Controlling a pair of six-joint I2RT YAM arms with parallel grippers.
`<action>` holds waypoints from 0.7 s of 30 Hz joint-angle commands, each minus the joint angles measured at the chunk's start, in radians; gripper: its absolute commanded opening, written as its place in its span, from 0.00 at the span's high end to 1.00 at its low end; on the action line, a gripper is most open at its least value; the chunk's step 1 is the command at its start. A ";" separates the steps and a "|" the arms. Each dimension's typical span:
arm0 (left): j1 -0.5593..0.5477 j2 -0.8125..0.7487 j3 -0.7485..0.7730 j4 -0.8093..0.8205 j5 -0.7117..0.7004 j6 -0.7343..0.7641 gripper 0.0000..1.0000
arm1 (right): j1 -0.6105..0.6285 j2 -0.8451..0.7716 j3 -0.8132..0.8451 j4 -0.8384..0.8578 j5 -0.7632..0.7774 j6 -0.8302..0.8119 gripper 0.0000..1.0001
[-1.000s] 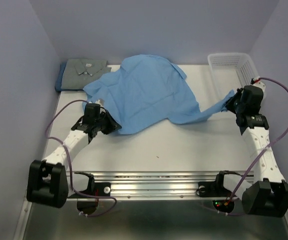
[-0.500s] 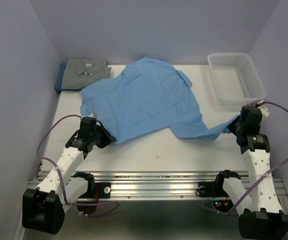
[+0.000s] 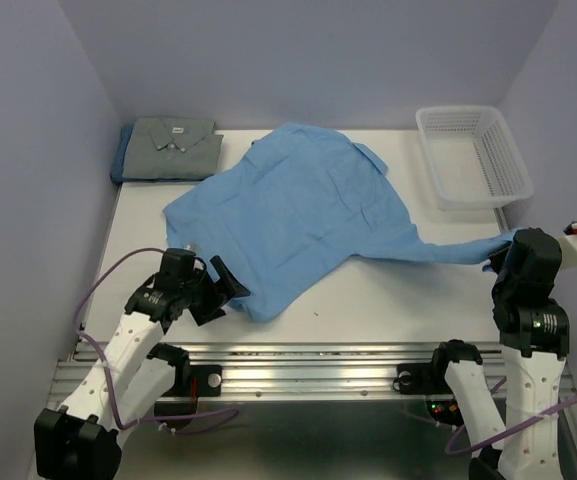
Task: Fold and stack the long sleeve shirts
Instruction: Flatten the shirt out
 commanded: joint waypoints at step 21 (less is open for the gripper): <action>-0.006 0.499 0.444 0.075 -0.352 0.044 0.01 | 0.095 0.483 0.022 0.486 -0.805 -0.157 0.00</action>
